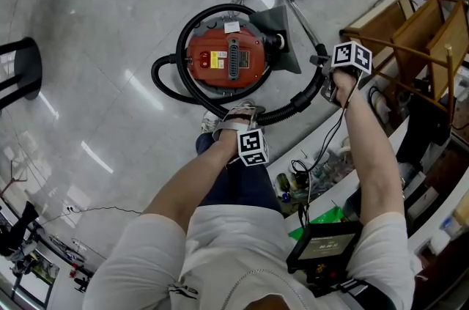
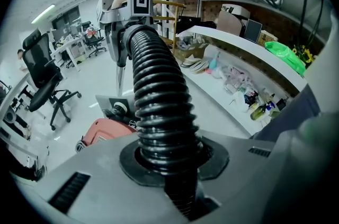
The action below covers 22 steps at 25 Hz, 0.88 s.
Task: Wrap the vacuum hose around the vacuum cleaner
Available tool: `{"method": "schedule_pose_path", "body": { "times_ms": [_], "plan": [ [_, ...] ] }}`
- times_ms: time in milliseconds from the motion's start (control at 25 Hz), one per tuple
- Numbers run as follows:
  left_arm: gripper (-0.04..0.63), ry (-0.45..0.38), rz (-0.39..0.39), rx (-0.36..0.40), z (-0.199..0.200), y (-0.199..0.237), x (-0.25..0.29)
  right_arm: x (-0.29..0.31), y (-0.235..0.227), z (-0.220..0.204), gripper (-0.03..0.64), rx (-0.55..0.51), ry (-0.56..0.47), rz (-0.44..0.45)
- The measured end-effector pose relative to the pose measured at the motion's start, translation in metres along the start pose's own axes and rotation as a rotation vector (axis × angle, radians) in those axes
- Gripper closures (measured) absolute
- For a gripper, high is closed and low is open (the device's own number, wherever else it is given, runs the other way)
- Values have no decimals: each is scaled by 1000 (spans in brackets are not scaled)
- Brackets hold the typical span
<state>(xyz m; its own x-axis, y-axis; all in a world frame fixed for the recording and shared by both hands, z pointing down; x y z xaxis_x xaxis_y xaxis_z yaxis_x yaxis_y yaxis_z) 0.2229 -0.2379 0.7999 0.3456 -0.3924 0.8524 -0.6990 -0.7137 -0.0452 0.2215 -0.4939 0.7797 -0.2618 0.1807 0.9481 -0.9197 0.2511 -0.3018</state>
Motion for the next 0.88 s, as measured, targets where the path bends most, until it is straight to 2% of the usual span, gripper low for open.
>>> {"method": "schedule_pose_path", "body": {
  "times_ms": [360,880],
  "plan": [
    [515,-99,32,35,50,17,-10,-40,5,24,439,103,-156,103],
    [515,-168,88,15,79,38,-34,-93,42,44,439,-2,-242,83]
  ]
}}
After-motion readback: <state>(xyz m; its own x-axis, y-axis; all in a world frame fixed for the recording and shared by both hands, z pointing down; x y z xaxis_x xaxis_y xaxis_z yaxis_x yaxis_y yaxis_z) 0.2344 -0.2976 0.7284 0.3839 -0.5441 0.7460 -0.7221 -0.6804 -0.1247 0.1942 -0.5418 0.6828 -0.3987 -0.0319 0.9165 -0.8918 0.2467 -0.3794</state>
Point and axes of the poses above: the fingertips, and each gripper's own axes: x forward along the fingers, y to its left, z out of its top, the point moved 1 cm from there along -x, backward along the fingers, and after that the axes turned 5 degrees about x, right-handed, at the moved point
